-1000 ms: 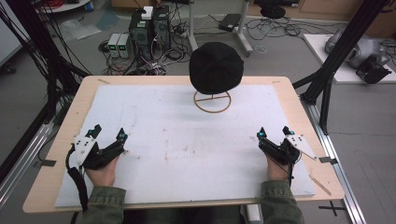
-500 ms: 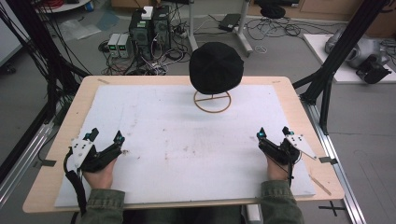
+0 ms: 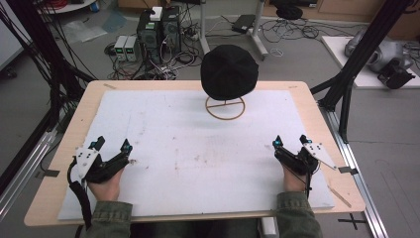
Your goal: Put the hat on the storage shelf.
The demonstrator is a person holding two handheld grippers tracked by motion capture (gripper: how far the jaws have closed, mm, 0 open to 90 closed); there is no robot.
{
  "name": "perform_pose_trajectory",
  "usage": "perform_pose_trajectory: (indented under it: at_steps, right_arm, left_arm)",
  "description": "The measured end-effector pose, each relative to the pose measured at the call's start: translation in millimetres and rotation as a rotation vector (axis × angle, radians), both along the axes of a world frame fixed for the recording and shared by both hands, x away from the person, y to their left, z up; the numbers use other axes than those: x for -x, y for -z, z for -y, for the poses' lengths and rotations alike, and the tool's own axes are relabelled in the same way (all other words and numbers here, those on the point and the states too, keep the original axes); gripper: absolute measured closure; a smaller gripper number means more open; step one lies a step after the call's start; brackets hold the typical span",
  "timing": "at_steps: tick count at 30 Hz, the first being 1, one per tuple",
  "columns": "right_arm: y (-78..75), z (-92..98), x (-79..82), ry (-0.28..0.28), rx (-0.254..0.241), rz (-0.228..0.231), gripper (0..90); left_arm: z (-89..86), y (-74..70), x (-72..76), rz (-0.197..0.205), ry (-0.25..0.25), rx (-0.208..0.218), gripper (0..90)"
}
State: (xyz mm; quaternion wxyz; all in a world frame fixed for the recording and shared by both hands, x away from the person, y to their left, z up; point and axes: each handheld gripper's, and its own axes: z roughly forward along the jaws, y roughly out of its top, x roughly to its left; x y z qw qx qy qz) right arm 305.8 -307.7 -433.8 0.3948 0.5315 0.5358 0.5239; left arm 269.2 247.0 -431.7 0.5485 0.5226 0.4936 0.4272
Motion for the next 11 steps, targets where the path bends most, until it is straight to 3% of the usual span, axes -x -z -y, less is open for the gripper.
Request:
perform_pose_trajectory:
  at_steps: [6, 11]
  right_arm:
    - [0.2, 0.8, -0.5, -0.002, 0.001, 0.003, 8.7]
    - [0.5, 1.2, -1.3, -0.006, -0.002, -0.003, 8.7]
  left_arm:
    - [-0.9, 0.3, -0.5, -0.008, 0.005, 0.0, 16.5]
    - [-0.4, 1.3, -2.5, -0.037, 0.033, -0.006, 16.2]
